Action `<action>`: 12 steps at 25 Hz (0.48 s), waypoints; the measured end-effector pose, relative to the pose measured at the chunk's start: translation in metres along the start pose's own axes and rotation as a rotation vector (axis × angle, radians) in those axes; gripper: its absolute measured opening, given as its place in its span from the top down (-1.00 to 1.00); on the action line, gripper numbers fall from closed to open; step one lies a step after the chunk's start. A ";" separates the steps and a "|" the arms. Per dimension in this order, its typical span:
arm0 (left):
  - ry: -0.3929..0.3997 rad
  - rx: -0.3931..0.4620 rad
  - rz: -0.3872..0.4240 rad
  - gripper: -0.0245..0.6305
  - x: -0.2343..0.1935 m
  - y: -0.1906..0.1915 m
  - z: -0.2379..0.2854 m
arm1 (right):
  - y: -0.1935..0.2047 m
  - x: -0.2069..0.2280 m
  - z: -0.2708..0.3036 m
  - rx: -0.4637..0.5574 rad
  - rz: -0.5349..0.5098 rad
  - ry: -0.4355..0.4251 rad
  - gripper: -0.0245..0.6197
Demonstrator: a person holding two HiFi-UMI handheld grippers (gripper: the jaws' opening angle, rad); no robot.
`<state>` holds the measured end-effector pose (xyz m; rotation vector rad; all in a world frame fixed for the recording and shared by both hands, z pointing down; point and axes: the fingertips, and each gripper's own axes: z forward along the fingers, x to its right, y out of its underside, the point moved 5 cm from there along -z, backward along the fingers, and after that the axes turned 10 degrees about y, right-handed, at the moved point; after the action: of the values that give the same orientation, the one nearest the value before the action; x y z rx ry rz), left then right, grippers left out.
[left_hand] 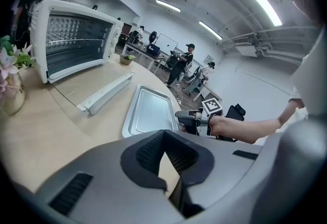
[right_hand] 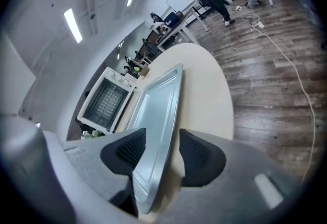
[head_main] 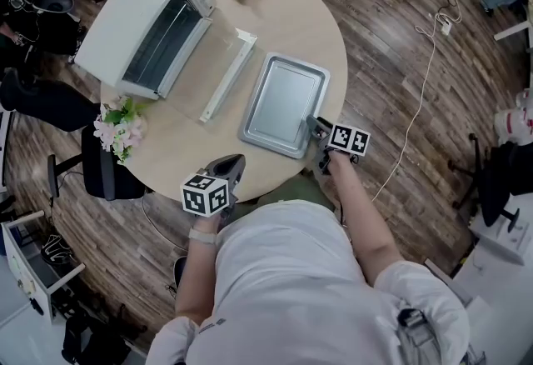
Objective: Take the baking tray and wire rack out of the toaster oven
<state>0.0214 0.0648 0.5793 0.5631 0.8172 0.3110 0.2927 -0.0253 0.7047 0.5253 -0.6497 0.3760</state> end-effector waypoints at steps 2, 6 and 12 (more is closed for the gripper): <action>0.004 -0.002 0.002 0.93 0.000 0.001 0.001 | 0.001 0.002 -0.003 0.001 -0.060 0.032 0.34; 0.012 0.002 0.002 0.93 0.001 0.001 0.002 | 0.004 0.007 -0.012 0.013 -0.096 0.057 0.34; 0.009 0.030 -0.004 0.93 -0.005 -0.002 -0.005 | 0.000 0.004 -0.027 0.054 -0.144 0.092 0.34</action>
<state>0.0143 0.0626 0.5777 0.5881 0.8325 0.2985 0.3084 -0.0089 0.6895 0.5993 -0.5107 0.2807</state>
